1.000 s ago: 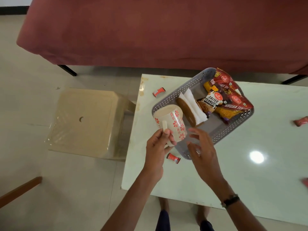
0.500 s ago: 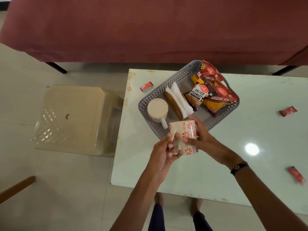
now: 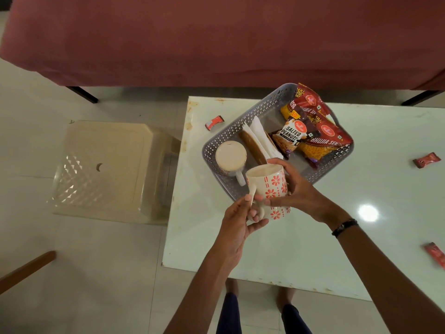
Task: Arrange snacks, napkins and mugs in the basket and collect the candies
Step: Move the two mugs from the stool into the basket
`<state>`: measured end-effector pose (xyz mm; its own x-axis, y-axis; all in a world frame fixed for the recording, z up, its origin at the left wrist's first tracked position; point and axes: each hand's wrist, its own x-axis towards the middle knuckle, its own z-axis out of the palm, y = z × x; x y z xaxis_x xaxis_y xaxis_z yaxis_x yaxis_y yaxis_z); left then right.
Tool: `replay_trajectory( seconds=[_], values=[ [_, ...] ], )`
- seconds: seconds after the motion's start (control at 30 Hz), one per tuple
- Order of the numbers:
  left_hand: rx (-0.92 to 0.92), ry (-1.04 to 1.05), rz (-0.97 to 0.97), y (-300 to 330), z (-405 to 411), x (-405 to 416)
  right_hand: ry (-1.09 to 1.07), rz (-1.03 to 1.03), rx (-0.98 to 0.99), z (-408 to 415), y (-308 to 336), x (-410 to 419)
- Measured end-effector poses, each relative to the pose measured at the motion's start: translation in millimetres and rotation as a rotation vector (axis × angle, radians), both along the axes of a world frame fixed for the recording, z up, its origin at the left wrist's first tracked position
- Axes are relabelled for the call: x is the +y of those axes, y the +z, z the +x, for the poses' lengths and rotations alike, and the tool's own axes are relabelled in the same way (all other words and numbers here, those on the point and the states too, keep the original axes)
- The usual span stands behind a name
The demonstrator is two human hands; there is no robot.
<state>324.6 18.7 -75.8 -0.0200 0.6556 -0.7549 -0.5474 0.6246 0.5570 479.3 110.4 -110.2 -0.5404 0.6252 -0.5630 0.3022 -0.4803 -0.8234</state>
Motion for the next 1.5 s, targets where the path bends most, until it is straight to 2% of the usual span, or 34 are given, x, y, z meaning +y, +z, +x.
replay_trajectory(
  seconds=[0.1,0.3,0.47,0.63,0.7,0.8,0.87,0.97,1.07,1.23,1.43,1.5],
  values=[
    [-0.009,0.058,-0.018,4,0,6,0.064,-0.126,-0.100,-5,-1,8],
    [-0.126,0.242,-0.288,15,0,29,0.221,-0.374,-0.265,-7,-1,17],
    [0.039,0.182,-0.281,8,-6,39,0.103,-0.482,-0.303,-15,2,24],
    [0.053,0.061,-0.288,11,-7,35,0.106,-0.312,-0.261,-9,6,25],
    [0.147,-0.044,-0.240,16,-6,28,0.003,-0.183,-0.151,-4,8,17],
    [0.323,-0.142,-0.057,16,-6,19,-0.130,0.116,-0.005,-6,8,6],
    [0.575,-0.252,0.042,7,-6,15,-0.145,0.307,-0.037,-10,3,5],
    [1.067,-0.474,0.109,-16,-3,12,-0.019,0.503,-0.186,-12,-9,2],
    [1.311,-0.663,0.121,-30,5,10,0.066,0.577,-0.323,-14,-18,-13],
    [1.454,-0.727,0.194,-50,14,11,0.121,0.701,-0.514,-16,-27,-23],
    [1.508,-0.842,0.237,-67,6,0,0.241,0.642,-0.437,-13,-39,-16],
    [1.488,-0.795,0.268,-65,2,-2,0.269,0.644,-0.459,-11,-41,-10]
  ],
)
